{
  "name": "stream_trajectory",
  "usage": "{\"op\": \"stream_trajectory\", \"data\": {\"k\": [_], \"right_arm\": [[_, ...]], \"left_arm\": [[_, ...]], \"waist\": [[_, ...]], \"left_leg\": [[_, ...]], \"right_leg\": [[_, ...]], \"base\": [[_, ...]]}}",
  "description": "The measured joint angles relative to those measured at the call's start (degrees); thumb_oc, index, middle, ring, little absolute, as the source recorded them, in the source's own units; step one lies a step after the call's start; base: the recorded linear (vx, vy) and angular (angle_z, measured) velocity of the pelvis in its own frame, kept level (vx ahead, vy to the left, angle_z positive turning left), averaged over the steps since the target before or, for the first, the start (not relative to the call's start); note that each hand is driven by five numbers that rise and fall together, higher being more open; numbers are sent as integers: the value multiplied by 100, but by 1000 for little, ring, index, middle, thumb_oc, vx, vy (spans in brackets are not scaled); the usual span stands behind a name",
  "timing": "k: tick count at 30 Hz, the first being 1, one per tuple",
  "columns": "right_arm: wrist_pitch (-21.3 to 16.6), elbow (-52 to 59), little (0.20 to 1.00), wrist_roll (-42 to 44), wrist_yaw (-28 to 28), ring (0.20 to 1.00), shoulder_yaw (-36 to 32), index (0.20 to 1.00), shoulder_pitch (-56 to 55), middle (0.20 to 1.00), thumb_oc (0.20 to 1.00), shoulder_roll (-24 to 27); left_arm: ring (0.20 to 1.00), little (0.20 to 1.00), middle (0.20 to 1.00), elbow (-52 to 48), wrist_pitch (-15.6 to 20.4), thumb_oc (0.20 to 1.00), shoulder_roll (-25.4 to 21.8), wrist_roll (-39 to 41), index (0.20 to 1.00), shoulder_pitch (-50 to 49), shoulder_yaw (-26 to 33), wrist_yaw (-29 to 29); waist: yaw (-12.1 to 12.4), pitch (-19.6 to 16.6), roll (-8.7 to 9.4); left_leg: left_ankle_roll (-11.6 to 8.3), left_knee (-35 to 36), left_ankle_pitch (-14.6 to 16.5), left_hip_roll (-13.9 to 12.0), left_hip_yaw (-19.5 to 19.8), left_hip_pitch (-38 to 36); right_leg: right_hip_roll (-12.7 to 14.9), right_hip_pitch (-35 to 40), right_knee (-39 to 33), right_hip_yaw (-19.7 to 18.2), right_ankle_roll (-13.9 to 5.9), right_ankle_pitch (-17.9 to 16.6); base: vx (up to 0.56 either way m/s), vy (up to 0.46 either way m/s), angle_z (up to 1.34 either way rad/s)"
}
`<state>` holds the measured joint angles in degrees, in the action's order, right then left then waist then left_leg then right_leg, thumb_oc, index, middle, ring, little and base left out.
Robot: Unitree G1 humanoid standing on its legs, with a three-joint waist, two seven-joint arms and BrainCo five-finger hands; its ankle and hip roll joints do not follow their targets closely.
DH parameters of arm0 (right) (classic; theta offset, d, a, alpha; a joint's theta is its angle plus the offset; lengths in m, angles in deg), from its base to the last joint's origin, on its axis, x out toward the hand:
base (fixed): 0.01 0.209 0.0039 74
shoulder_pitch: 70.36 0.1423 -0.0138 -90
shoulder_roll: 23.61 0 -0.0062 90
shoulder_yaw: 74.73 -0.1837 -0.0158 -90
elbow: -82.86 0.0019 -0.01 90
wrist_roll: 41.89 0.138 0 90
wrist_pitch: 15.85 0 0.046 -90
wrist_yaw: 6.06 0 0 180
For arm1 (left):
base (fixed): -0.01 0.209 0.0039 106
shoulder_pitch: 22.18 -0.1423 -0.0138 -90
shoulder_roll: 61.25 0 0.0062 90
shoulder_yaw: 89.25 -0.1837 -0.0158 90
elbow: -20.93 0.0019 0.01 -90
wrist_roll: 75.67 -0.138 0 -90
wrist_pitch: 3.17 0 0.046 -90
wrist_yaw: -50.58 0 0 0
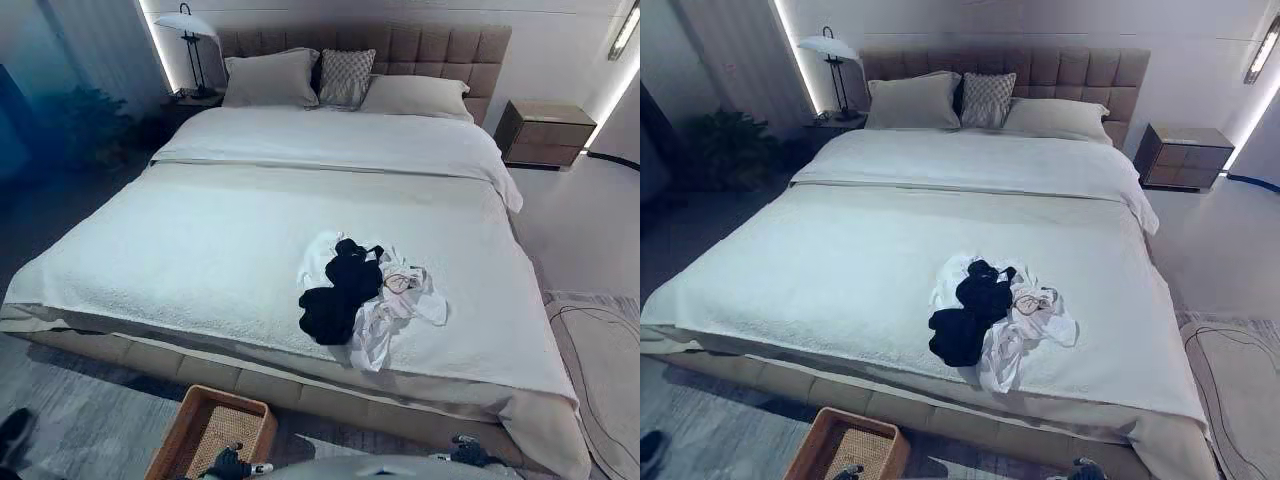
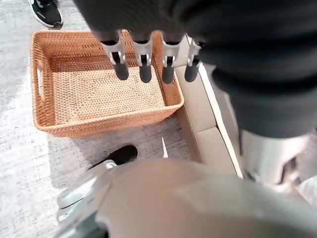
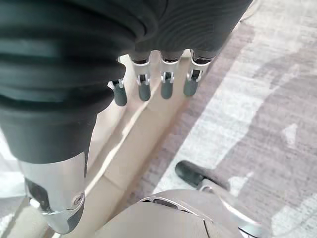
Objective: Pick up clothes into the bucket
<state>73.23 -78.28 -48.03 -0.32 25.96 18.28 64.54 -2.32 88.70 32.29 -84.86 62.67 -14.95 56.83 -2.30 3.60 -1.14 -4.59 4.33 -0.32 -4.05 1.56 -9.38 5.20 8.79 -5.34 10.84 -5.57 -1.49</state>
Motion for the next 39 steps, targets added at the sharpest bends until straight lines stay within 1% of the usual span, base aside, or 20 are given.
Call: {"op": "stream_trajectory", "data": {"k": [9,17,21,24,29,30,31,33,34,35,36,37,38,39], "right_arm": [[1,0,1000,2,30,1000,-4,1000,-1,1000,1000,-2],[-3,93,1000,117,249,1000,-130,1000,9,1000,1000,7],[-19,470,1000,144,373,1000,-137,1000,86,1000,1000,51],[-49,916,1000,230,491,1000,-133,1000,244,1000,1000,210],[-51,1812,1000,230,750,1000,-209,1000,880,1000,1000,737],[-65,1893,1000,230,823,1000,-276,1000,1096,1000,1000,824],[-57,1937,1000,231,889,1000,-288,1000,1284,1000,1000,901],[-90,1971,1000,235,1076,1000,-401,1000,1711,1000,1000,1031],[-103,1906,1000,252,1182,1000,-409,1000,1929,1000,1000,1053],[-98,1822,1000,290,1252,1000,-407,1000,2150,1000,1000,1075],[-115,1824,1000,342,1363,1000,-449,1000,2389,1000,1000,1135],[-117,1827,1000,349,1433,1000,-437,1000,2493,1000,1000,1148],[-124,1824,1000,356,1603,1000,-448,1000,2700,1000,1000,1196],[-126,1828,1000,357,1646,1000,-479,1000,2755,1000,1000,1234]], "left_arm": [[1000,1000,1000,0,-4,1000,0,1,1000,0,2,0],[1000,1000,1000,4,-5,1000,5,4,1000,4,25,39],[1000,1000,1000,-1,-3,1000,16,161,1000,52,111,98],[1000,1000,1000,-39,-1,1000,26,333,1000,149,114,146],[1000,1000,1000,-438,6,1000,14,423,1000,283,125,293],[1000,1000,1000,-517,10,1000,10,505,1000,299,131,318],[1000,1000,1000,-591,17,1000,7,578,1000,322,117,354],[1000,1000,1000,-624,15,1000,21,625,1000,445,115,425],[1000,1000,1000,-613,26,1000,21,670,1000,483,111,493],[1000,1000,1000,-570,75,1000,34,710,1000,557,104,534],[1000,1000,1000,-527,110,1000,60,786,1000,693,109,579],[1000,1000,1000,-542,112,1000,65,804,1000,673,97,625],[1000,1000,1000,-737,146,1000,65,826,1000,649,53,718],[1000,1000,1000,-760,156,1000,71,827,1000,699,62,722]], "waist": [[-2,0,-2],[-3,-3,-13],[-13,25,-43],[-11,66,-79],[-1,316,-183],[42,386,-205],[-1,441,-210],[3,614,-245],[92,722,-235],[62,792,-258],[26,971,-265],[97,1056,-281],[147,1188,-234],[151,1271,-243]], "left_leg": [[1,13,1,-1,0,6],[1,19,2,13,-13,32],[2,-22,1,17,-15,113],[2,-66,4,15,-16,254],[14,-205,-10,70,-9,553],[18,-257,-14,85,12,686],[20,-343,-12,99,26,772],[38,-427,-28,128,35,962],[47,-486,-34,150,40,1073],[48,-599,-30,152,55,1177],[48,-617,-34,180,77,1259],[58,-673,-43,197,89,1358],[56,-864,-40,239,94,1614],[57,-875,-40,248,93,1662]], "right_leg": [[5,-5,2,-1,0,2],[9,-76,14,-23,3,4],[9,-146,14,-37,0,-1],[22,-274,12,-50,-4,-6],[41,-486,16,-67,-5,-106],[50,-545,25,-48,6,-125],[67,-644,55,-44,2,-121],[89,-821,125,-56,6,-166],[117,-928,219,-43,7,-166],[143,-1099,419,-53,-1,-102],[171,-1215,548,-68,3,-71],[190,-1299,618,-47,-11,-56],[250,-1610,865,-87,-2,-4],[261,-1682,931,-87,4,6]], "base": [[20,-4,-3],[17,7,-1],[0,0,0],[0,0,0],[-27,9,1],[-121,47,4],[-78,34,4],[-120,57,1],[-168,56,0],[-158,9,2],[-126,6,5],[-102,3,1],[-60,12,-1],[-71,17,7]]}}
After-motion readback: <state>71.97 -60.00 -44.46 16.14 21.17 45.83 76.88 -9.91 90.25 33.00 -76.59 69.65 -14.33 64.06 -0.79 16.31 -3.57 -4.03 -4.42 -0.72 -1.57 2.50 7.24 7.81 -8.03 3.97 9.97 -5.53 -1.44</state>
